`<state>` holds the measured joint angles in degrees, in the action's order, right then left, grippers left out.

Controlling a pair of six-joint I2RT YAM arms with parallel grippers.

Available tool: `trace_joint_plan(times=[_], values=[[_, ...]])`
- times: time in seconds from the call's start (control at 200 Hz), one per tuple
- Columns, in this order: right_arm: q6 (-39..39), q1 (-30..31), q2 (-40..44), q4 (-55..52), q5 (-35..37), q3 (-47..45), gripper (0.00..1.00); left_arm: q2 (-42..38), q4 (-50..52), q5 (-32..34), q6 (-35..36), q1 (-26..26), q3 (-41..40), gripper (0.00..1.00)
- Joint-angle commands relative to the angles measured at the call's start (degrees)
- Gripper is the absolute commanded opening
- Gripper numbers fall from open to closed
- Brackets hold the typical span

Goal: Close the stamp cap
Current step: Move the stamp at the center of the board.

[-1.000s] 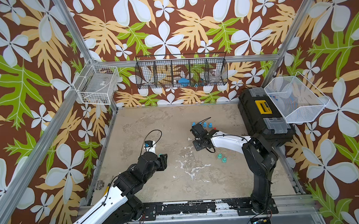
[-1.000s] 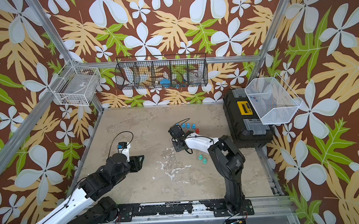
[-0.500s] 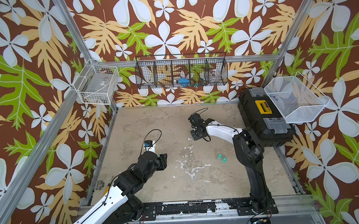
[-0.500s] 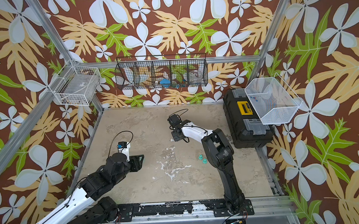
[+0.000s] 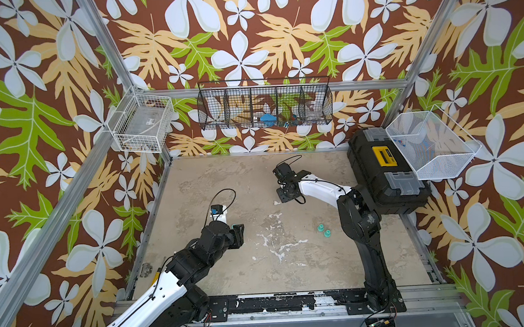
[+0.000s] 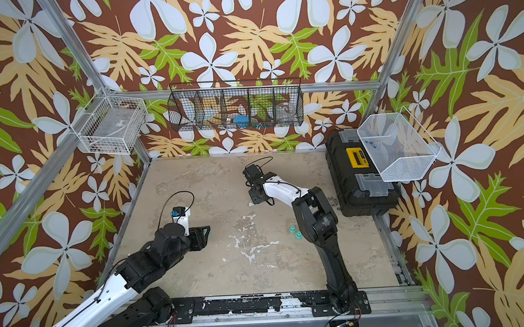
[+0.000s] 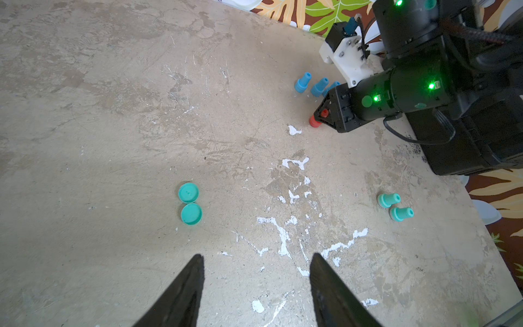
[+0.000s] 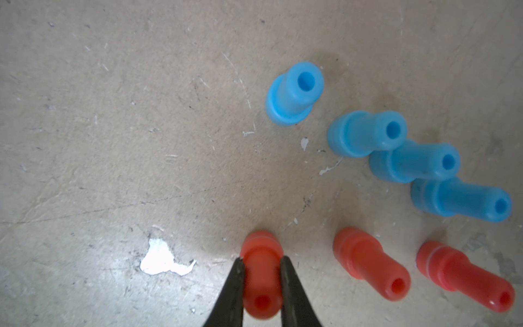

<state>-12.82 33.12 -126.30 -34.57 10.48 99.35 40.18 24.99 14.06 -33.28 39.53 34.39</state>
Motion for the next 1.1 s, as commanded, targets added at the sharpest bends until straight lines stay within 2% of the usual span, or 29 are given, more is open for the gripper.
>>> trace_joint_plan(times=[0.0,0.155,0.32,0.49,0.676,0.836,0.966,1.096], values=[[0.6,0.0,-0.2,-1.5,0.7,1.2,0.29,0.1,-0.9,-0.3,0.5,-0.2,0.1,0.62],[0.9,-0.1,0.1,-2.1,1.0,2.6,0.36,0.1,-0.9,-0.3,0.5,-0.3,0.1,0.62],[0.7,-0.1,1.3,-2.8,1.1,2.7,0.38,0.1,-0.8,-0.2,0.5,-0.3,0.1,0.62],[-0.3,0.1,7.8,-2.1,0.4,-1.7,0.38,0.3,-0.9,-0.4,0.4,-0.3,0.0,0.62],[-1.1,1.0,22.5,0.1,0.6,-13.1,0.39,2.3,-0.6,-0.3,-0.4,-0.8,0.0,0.62],[-1.7,1.2,35.7,2.2,0.2,-24.9,0.41,9.7,-3.0,-2.3,-3.9,-1.0,-0.2,0.62],[-2.1,1.1,43.1,2.3,0.2,-32.7,0.42,15.4,-7.3,-1.4,-6.0,-1.5,-0.6,0.62],[-2.3,1.0,48.1,3.0,1.0,-39.6,0.43,21.2,-11.4,-4.0,-6.9,-4.9,-0.4,0.62]])
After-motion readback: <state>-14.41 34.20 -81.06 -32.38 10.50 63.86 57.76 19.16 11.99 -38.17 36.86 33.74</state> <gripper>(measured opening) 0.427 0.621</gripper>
